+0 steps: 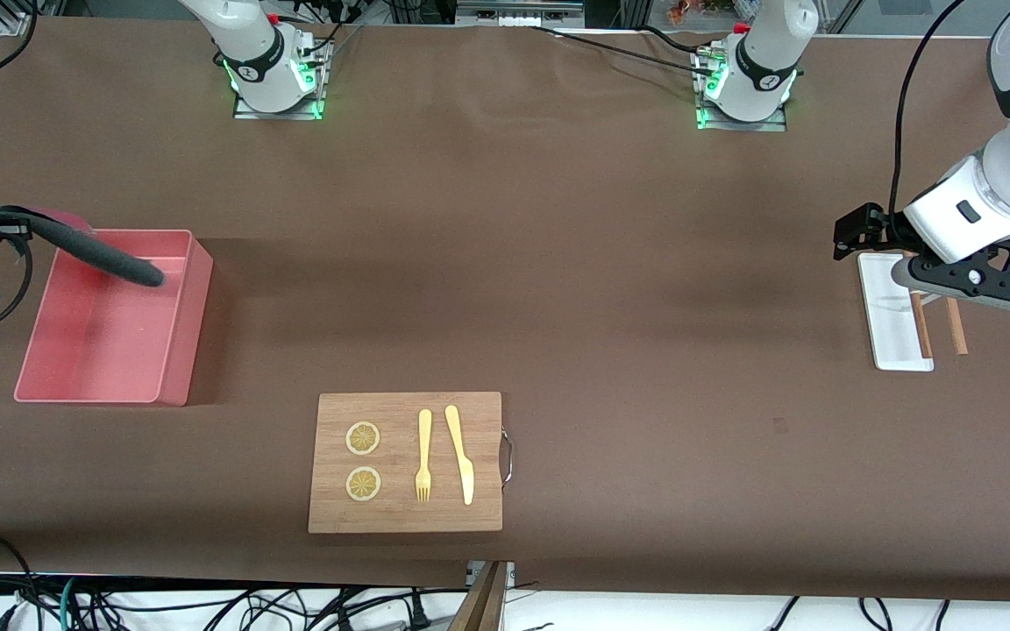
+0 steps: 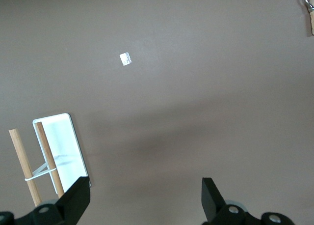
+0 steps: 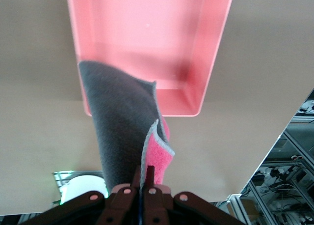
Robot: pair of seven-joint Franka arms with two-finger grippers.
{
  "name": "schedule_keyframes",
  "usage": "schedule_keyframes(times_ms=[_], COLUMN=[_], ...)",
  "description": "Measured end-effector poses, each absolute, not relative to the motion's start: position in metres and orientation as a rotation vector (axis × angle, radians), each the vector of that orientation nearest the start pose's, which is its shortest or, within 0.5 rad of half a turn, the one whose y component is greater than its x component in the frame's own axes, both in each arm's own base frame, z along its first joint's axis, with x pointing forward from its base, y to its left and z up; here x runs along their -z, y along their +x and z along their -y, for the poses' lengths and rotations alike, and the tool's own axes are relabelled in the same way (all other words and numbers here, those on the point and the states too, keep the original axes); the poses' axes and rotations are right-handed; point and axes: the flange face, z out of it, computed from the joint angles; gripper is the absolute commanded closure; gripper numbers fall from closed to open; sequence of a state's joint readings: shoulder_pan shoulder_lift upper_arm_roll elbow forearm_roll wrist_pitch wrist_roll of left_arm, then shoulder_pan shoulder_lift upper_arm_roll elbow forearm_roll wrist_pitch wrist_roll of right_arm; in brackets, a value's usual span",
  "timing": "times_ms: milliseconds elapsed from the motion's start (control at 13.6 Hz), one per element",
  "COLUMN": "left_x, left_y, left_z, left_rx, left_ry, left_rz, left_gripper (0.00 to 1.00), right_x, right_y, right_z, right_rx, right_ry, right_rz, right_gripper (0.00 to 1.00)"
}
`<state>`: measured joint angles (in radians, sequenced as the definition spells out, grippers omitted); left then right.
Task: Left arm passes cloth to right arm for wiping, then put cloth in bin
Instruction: 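Lift the cloth over the pink bin and open the right gripper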
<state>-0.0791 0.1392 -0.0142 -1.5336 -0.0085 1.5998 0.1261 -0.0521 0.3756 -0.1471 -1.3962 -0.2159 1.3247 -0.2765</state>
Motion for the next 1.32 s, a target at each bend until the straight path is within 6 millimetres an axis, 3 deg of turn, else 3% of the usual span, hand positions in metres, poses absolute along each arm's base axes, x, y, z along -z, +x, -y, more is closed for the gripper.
schedule_keyframes(times_ms=[220, 807, 954, 1028, 1101, 1321], left_x=[-0.564, -0.564, -0.564, -0.564, -0.564, -0.564], left_y=[0.593, 0.594, 0.594, 0.594, 0.594, 0.594], left_z=[0.056, 0.052, 0.052, 0.052, 0.052, 0.052], left_rx=[-0.115, -0.117, -0.118, -0.118, -0.118, -0.118], left_ry=[-3.132, -3.133, -3.133, -3.133, -3.133, -3.133], left_rz=[-0.343, -0.334, -0.333, -0.333, -0.333, -0.333], left_gripper=[0.0, 0.0, 0.0, 0.0, 0.0, 0.0], right_x=[-0.421, -0.314, -0.291, -0.284, -0.282, -0.294], right_y=[0.609, 0.607, 0.606, 0.606, 0.606, 0.611], right_z=[0.156, 0.151, 0.149, 0.148, 0.148, 0.147], right_rx=[-0.826, -0.736, -0.69, -0.675, -0.667, -0.612], right_ry=[-3.193, -3.205, -3.209, -3.214, -3.217, -3.225], right_rz=[0.146, 0.185, 0.175, 0.165, 0.159, 0.147], right_gripper=[1.0, 1.0, 0.34, 0.14, 0.02, 0.01])
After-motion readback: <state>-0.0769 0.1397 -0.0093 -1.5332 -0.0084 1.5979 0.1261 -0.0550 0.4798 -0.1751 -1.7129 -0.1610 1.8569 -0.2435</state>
